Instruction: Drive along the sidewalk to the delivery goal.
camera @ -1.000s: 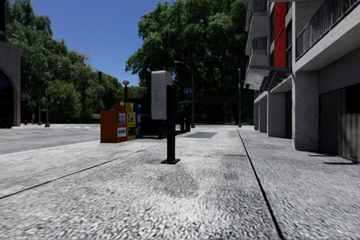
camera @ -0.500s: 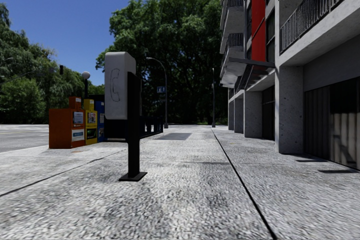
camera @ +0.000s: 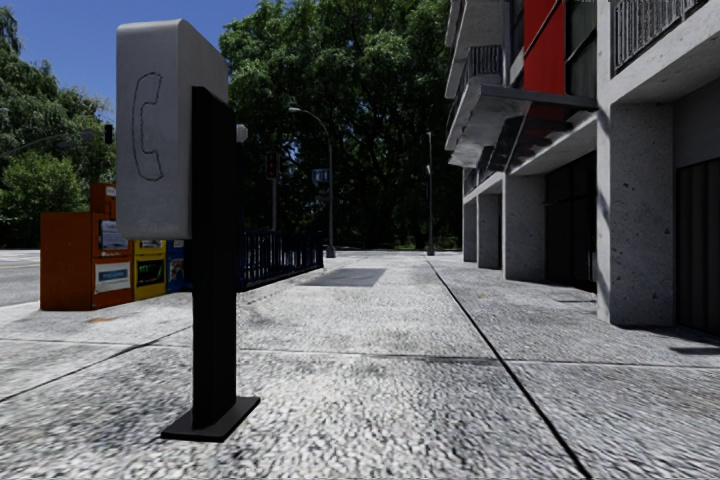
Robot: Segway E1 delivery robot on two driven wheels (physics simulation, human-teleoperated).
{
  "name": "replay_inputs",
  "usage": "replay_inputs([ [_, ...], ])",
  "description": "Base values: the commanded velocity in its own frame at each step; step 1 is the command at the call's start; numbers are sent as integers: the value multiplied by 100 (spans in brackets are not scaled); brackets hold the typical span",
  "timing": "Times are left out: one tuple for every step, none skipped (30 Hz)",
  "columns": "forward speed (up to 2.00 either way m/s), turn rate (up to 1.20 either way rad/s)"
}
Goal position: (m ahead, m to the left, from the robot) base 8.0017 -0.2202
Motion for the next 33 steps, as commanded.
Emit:
replay_inputs([
  [200,0],
  [200,0],
  [200,0],
  [200,0],
  [200,0],
  [200,0],
  [200,0],
  [200,0],
  [200,0],
  [200,0],
  [200,0],
  [200,0],
  [200,0],
  [200,0],
  [200,0],
  [200,0],
  [200,0],
  [200,0],
  [200,0],
  [200,0],
  [200,0],
  [200,0],
  [200,0],
  [200,0],
  [200,0],
  [200,0],
  [200,0],
  [200,0],
  [200,0],
  [200,0],
  [200,0],
  [200,0],
  [200,0],
])
